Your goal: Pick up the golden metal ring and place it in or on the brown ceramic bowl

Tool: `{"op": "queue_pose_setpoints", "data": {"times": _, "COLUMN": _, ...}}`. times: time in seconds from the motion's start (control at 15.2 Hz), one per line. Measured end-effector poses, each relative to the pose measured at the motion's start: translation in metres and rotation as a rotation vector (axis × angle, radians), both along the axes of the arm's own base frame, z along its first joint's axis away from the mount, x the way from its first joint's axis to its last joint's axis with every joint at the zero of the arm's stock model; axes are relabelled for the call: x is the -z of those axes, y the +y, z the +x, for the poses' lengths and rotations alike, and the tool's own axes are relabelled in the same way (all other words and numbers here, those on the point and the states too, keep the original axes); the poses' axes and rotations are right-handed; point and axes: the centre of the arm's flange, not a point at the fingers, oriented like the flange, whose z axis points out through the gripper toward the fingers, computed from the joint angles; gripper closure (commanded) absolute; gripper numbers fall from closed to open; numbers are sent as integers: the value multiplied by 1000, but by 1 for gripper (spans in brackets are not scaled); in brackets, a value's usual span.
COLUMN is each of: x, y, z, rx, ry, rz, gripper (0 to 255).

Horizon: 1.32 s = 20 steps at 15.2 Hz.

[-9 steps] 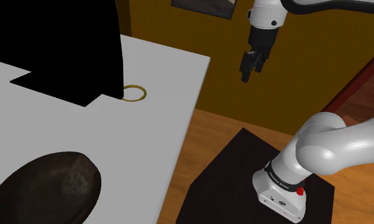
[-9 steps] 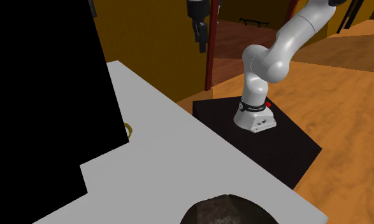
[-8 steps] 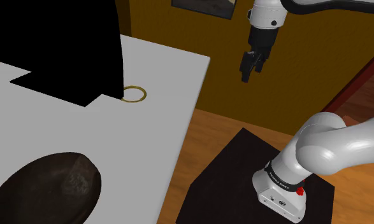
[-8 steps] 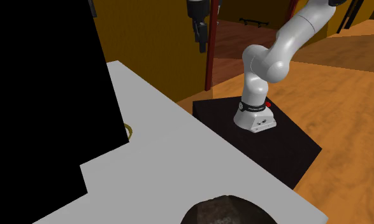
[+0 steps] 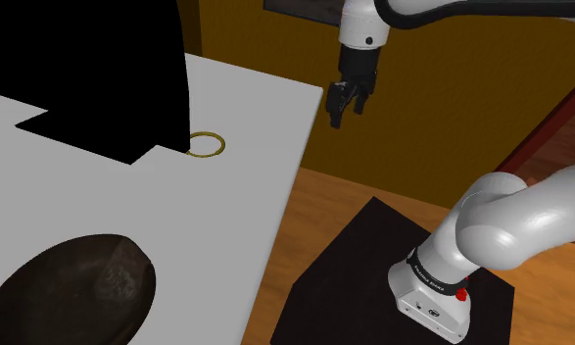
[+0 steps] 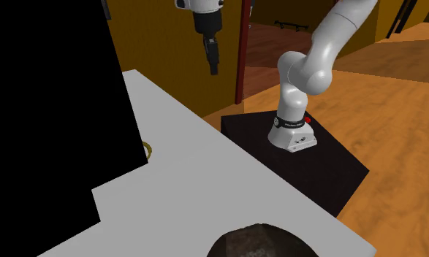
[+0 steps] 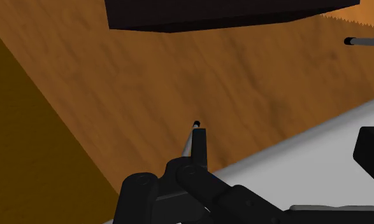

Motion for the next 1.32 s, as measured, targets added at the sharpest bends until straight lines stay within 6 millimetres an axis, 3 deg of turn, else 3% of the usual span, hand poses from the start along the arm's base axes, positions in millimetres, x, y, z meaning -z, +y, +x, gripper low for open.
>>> {"op": "queue_pose_setpoints", "data": {"times": 0.46, "x": 32, "y": 48, "z": 69, "rx": 1, "ry": -25, "rz": 26, "gripper": 0}}
{"op": "queue_pose_setpoints", "data": {"times": 0.92, "x": 50, "y": 91, "z": 137, "rx": 2, "ry": -51, "rz": 51, "gripper": 0}}
{"op": "queue_pose_setpoints", "data": {"times": 1.32, "x": 67, "y": 140, "z": 196, "rx": 2, "ry": -73, "rz": 74, "gripper": 0}}
